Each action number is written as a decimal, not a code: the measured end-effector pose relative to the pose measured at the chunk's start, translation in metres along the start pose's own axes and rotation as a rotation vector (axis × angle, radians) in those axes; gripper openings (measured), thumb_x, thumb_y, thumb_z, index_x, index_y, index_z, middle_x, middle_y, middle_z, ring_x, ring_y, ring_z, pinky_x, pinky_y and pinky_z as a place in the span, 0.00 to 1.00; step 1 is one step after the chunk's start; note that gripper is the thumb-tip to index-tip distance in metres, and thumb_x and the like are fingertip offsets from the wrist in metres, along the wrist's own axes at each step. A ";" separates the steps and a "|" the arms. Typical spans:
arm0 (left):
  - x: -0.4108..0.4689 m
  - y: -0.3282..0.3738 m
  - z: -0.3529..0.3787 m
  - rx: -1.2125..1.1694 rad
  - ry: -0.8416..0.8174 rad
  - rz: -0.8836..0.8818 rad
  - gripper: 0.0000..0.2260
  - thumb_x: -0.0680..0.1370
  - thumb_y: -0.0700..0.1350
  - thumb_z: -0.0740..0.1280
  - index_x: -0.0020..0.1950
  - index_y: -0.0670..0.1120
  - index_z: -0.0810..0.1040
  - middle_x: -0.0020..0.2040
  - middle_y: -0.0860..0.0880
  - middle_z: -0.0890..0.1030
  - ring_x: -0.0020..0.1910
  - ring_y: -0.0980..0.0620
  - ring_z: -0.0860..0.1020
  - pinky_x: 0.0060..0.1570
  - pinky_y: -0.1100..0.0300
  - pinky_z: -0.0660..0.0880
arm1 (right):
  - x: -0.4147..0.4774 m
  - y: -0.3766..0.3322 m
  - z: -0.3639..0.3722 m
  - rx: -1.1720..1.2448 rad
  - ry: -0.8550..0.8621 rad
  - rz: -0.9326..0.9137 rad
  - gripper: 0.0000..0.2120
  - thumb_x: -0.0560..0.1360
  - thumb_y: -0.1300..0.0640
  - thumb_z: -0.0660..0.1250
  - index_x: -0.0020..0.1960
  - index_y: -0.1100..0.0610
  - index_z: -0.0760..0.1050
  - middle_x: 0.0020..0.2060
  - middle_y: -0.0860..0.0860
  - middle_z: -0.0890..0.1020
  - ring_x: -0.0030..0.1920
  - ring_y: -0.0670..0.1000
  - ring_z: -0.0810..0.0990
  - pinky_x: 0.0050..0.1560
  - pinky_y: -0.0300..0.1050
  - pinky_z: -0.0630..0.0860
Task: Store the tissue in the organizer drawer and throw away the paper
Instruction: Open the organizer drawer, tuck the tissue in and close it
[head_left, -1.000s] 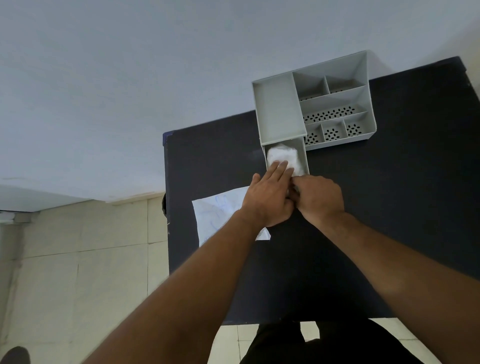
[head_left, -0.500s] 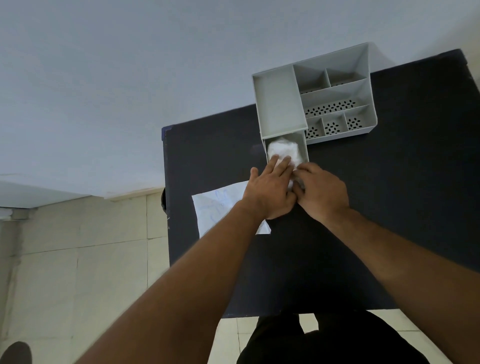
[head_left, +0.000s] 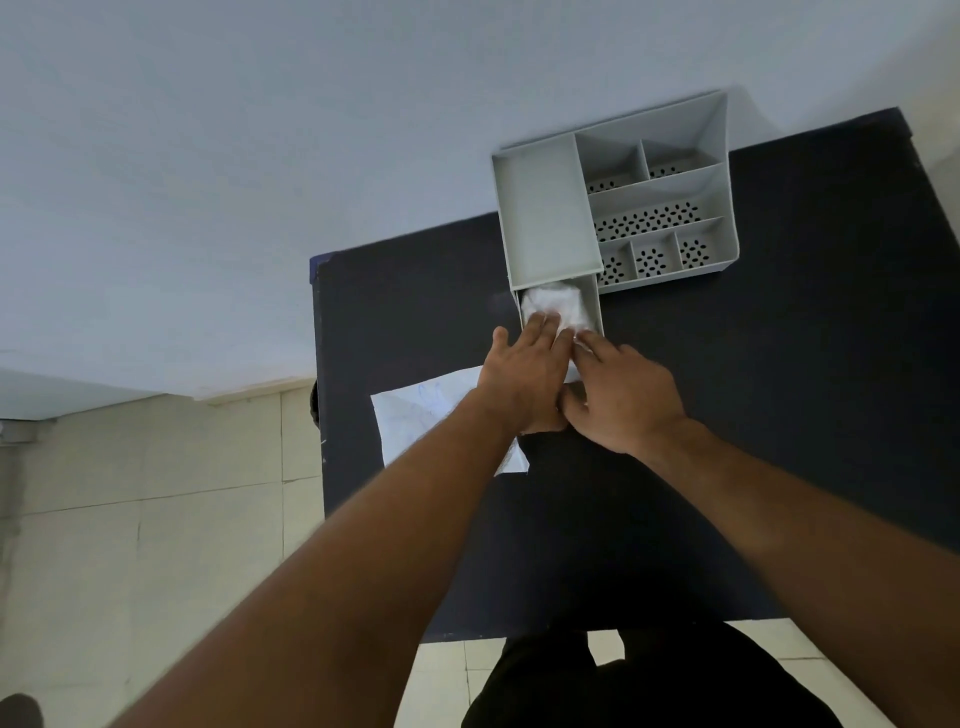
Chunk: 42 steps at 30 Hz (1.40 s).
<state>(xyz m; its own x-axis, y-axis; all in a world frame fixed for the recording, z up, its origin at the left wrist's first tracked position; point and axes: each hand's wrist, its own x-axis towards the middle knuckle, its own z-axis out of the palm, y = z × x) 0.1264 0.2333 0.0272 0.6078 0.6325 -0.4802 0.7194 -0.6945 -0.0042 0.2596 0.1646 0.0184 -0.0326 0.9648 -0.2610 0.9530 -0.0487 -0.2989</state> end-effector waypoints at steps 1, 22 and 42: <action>0.001 0.002 -0.001 -0.002 0.006 -0.004 0.44 0.73 0.61 0.69 0.81 0.44 0.53 0.82 0.41 0.54 0.81 0.43 0.51 0.71 0.35 0.58 | -0.001 0.001 0.001 -0.002 -0.005 -0.004 0.32 0.78 0.39 0.59 0.79 0.52 0.62 0.78 0.49 0.66 0.61 0.54 0.78 0.51 0.50 0.78; 0.004 0.001 -0.005 -0.055 -0.013 -0.030 0.52 0.71 0.55 0.77 0.82 0.44 0.46 0.82 0.40 0.51 0.81 0.42 0.48 0.73 0.35 0.57 | 0.001 0.014 -0.006 -0.071 -0.047 -0.137 0.42 0.74 0.31 0.60 0.80 0.54 0.59 0.79 0.52 0.62 0.65 0.56 0.76 0.55 0.52 0.79; 0.007 -0.004 -0.023 -0.012 0.010 -0.077 0.34 0.81 0.47 0.63 0.82 0.44 0.51 0.82 0.43 0.53 0.81 0.44 0.50 0.73 0.36 0.56 | 0.022 0.009 -0.043 -0.122 -0.043 -0.133 0.33 0.78 0.36 0.59 0.78 0.52 0.65 0.76 0.50 0.69 0.68 0.56 0.74 0.61 0.55 0.76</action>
<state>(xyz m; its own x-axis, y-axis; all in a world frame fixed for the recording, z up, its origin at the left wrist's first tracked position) 0.1357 0.2481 0.0435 0.5538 0.6870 -0.4704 0.7679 -0.6398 -0.0303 0.2802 0.1969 0.0494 -0.1714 0.9485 -0.2664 0.9688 0.1131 -0.2207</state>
